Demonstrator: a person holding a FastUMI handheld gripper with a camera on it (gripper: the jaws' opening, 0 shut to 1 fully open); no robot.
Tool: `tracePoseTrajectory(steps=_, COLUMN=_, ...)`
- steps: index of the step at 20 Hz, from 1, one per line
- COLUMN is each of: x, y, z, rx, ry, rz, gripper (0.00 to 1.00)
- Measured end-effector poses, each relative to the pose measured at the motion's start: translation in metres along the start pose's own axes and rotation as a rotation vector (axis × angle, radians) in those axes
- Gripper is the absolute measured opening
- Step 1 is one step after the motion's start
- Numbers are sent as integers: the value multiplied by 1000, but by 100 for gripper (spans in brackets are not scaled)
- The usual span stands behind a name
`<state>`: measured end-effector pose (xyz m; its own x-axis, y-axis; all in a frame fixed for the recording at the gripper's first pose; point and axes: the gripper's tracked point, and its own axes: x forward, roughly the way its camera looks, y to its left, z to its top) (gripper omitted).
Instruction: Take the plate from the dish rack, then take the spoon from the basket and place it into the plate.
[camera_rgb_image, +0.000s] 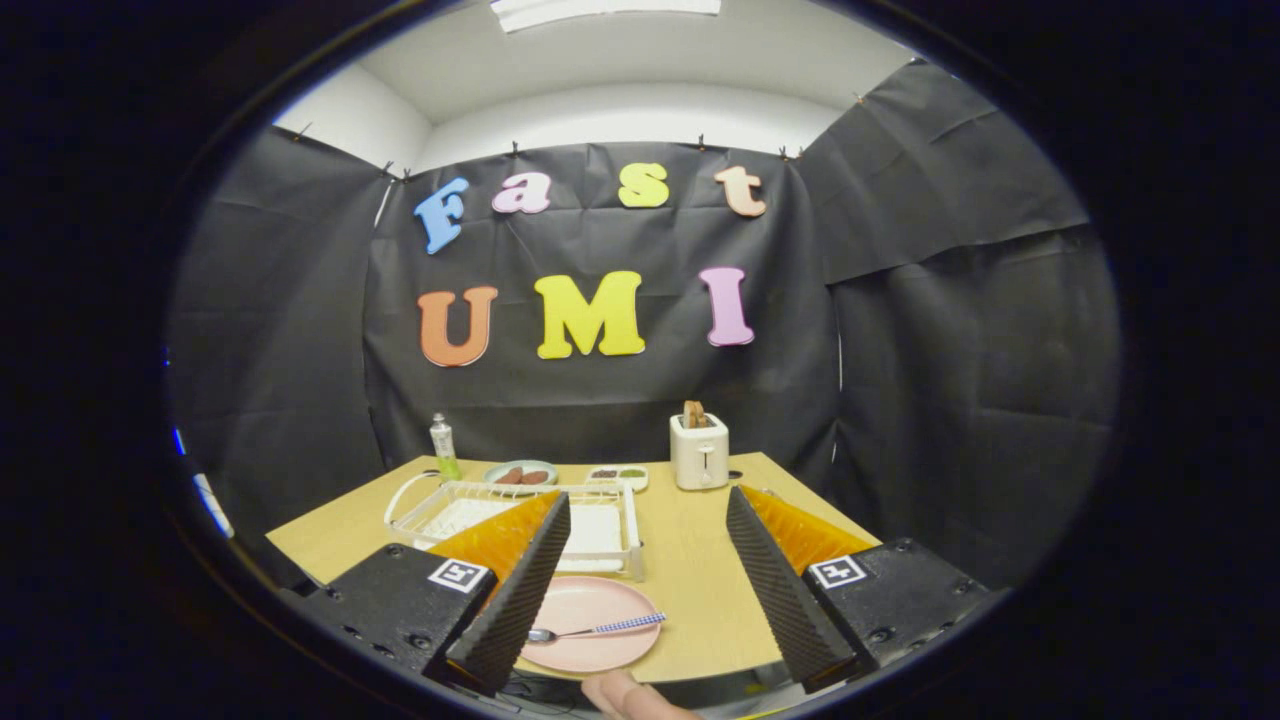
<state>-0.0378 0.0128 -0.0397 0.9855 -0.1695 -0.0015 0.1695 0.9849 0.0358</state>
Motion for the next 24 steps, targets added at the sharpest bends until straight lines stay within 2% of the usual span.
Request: tracePoseTrajectory(steps=24, x=0, y=6, z=-19, rx=-58, ry=38, rz=9, gripper=100)
